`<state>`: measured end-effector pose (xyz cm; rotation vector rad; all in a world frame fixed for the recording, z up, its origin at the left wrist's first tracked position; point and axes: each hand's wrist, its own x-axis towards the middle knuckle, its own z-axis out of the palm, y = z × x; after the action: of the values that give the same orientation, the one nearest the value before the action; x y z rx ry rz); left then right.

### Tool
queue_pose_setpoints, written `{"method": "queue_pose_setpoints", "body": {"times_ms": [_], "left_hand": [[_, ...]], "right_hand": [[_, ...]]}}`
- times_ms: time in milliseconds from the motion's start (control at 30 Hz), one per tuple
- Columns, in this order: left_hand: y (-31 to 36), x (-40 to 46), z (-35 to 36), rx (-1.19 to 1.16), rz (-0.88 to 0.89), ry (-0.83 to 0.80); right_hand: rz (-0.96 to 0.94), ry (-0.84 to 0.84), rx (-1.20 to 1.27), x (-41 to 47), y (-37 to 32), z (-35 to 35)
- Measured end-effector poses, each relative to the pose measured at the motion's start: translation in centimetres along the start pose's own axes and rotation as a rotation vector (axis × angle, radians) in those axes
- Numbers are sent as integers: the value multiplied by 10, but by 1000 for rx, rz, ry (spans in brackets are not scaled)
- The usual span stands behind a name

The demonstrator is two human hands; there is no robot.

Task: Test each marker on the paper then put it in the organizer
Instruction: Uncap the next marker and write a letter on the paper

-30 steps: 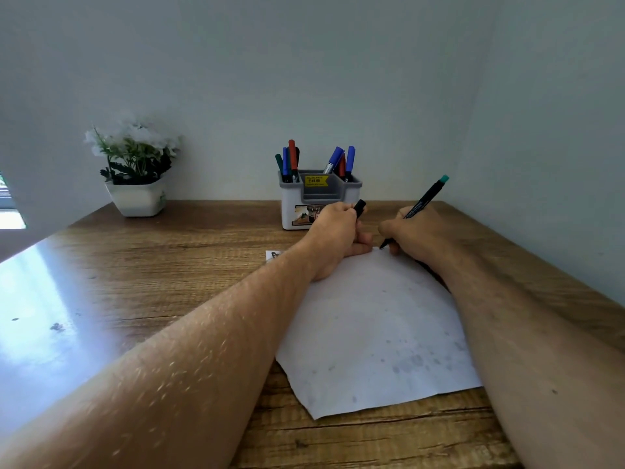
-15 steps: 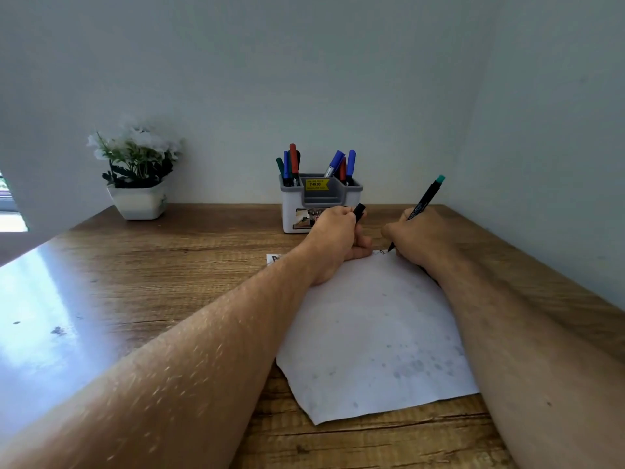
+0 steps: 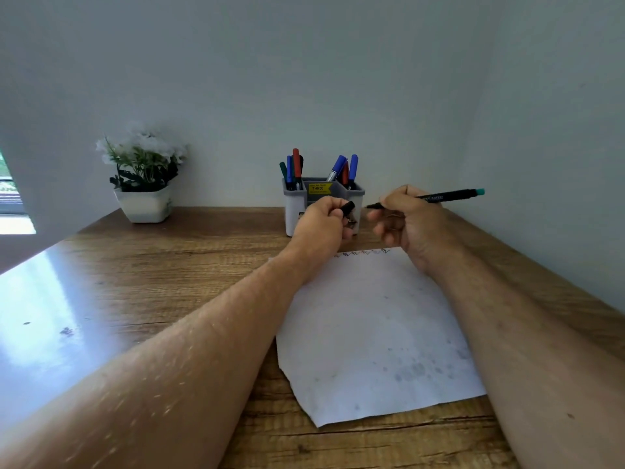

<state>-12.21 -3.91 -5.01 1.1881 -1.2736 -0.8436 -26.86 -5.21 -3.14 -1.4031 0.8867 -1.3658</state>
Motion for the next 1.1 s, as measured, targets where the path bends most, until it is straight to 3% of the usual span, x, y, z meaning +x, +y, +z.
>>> {"method": "queue_pose_setpoints", "body": {"times_ms": [100, 433, 767, 867, 1100], "left_hand": [[-1, -1, 1, 52, 27, -25], [2, -2, -6, 306, 143, -108], [20, 2, -27, -389, -55, 24], [21, 1, -32, -527, -73, 53], [18, 4, -36, -552, -85, 162]], "right_hand": [[33, -21, 69, 0, -2, 1], [44, -79, -49, -1, 1, 4], [73, -163, 307, -4, -10, 7], [78, -88, 355, -3, -12, 10], [-76, -41, 78, -3, -6, 12]]}}
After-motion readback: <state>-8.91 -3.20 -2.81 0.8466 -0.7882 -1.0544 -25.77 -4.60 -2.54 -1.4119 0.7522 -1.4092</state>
